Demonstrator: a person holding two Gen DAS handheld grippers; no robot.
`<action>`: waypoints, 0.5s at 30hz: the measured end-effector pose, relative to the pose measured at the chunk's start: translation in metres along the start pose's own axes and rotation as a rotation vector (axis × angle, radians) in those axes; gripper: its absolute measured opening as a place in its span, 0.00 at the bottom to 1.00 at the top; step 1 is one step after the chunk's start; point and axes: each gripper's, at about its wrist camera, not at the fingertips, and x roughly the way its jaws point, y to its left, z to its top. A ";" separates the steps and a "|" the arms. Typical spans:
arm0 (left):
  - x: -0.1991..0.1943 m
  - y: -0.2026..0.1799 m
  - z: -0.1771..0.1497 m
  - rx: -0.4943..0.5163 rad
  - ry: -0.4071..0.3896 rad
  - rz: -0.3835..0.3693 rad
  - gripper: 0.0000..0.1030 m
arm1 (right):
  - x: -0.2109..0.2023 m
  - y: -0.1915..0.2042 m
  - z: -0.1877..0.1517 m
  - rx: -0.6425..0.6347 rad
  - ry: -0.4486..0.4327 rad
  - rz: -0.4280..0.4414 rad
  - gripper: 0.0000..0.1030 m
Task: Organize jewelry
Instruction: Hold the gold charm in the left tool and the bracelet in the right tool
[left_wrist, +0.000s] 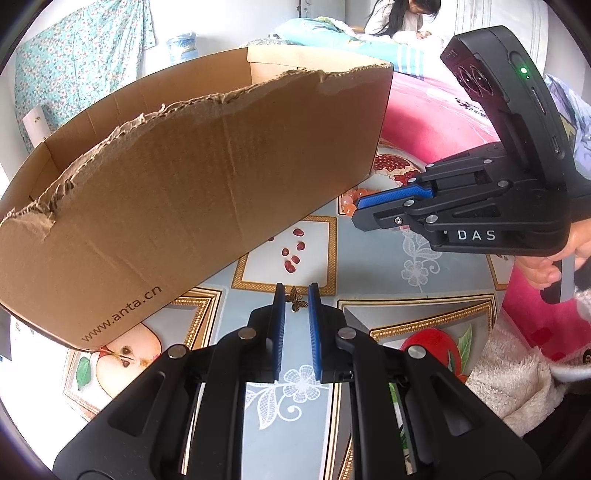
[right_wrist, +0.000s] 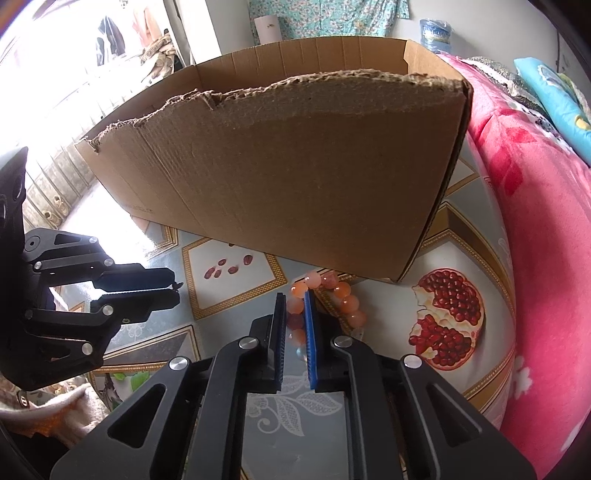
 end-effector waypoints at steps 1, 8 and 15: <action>0.000 0.000 0.000 0.000 -0.001 0.000 0.11 | -0.001 0.000 0.000 0.011 -0.003 0.013 0.09; -0.001 0.001 -0.001 -0.006 -0.003 0.004 0.11 | -0.004 -0.006 -0.003 0.065 -0.020 0.089 0.09; -0.002 0.002 -0.002 -0.016 -0.009 0.001 0.11 | -0.001 -0.003 -0.005 0.060 -0.013 0.114 0.10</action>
